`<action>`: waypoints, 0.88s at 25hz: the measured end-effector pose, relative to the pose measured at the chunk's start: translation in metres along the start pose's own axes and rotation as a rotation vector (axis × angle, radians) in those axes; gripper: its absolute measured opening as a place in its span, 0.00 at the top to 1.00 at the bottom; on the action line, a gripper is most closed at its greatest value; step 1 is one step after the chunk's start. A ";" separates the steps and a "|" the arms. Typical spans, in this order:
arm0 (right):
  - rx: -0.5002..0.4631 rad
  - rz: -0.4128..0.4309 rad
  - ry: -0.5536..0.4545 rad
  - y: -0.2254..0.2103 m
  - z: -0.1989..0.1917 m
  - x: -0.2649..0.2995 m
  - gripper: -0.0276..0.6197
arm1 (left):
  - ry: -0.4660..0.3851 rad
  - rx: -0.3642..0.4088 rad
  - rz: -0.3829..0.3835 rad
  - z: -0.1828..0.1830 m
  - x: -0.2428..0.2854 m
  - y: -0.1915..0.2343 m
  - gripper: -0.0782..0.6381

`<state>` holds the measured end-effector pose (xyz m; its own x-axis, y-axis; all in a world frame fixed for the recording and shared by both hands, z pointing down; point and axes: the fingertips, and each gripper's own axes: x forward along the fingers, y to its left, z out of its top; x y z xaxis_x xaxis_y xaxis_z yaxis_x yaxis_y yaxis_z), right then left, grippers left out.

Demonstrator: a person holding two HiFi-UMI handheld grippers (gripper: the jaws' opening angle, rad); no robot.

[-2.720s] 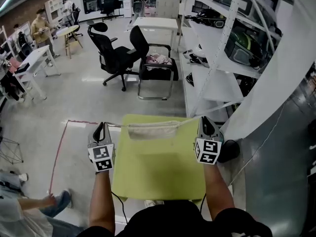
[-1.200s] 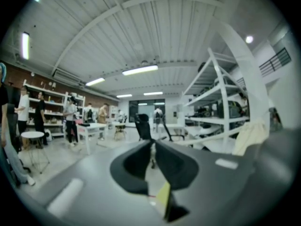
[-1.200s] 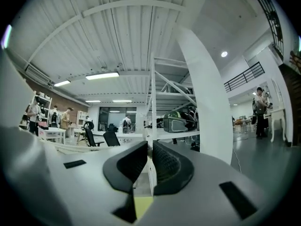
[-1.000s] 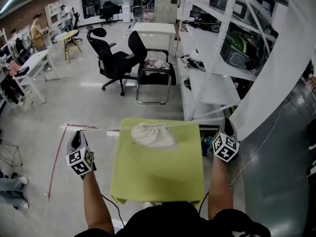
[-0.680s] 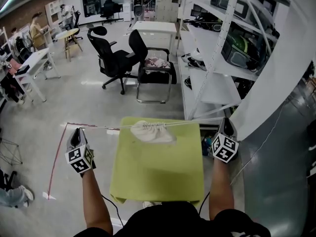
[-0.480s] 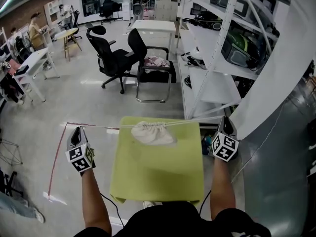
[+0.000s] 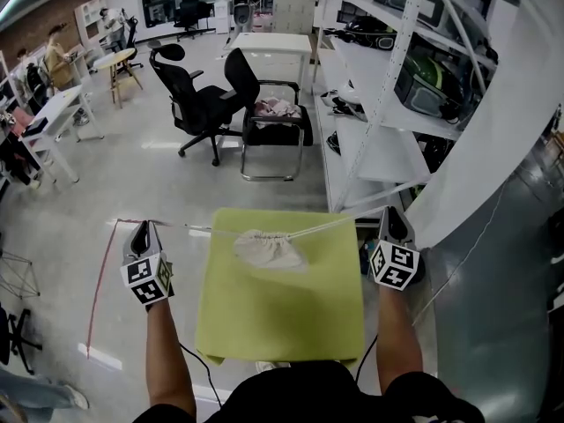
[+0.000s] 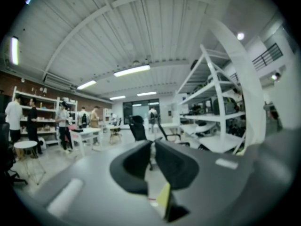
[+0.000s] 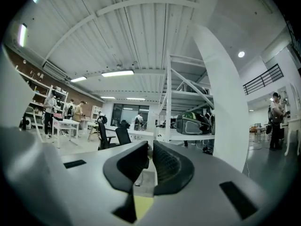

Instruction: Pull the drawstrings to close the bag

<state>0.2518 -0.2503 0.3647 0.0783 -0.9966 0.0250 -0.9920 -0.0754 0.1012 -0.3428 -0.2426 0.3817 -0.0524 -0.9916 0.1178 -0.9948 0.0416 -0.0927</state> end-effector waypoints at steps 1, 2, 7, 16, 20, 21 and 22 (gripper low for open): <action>-0.003 0.008 -0.002 0.002 0.001 0.002 0.90 | 0.001 0.004 -0.011 0.002 0.003 -0.005 0.84; -0.008 0.016 -0.005 0.004 0.002 0.005 0.90 | 0.002 0.012 -0.021 0.003 0.006 -0.011 0.84; -0.035 0.045 -0.003 0.007 0.007 0.030 0.90 | 0.021 0.070 -0.078 0.005 0.028 -0.035 0.84; -0.081 0.110 -0.011 0.027 0.015 0.082 0.90 | 0.007 0.078 -0.146 0.025 0.090 -0.068 0.84; -0.099 0.131 -0.028 0.036 0.026 0.108 0.90 | -0.017 0.085 -0.159 0.043 0.118 -0.086 0.84; -0.101 0.134 -0.036 0.037 0.031 0.113 0.90 | -0.025 0.083 -0.160 0.049 0.124 -0.089 0.84; -0.103 0.137 -0.044 0.038 0.036 0.118 0.90 | -0.033 0.080 -0.161 0.054 0.129 -0.092 0.84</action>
<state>0.2201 -0.3716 0.3361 -0.0633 -0.9980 0.0024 -0.9775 0.0625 0.2013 -0.2529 -0.3805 0.3517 0.1109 -0.9883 0.1049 -0.9799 -0.1263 -0.1542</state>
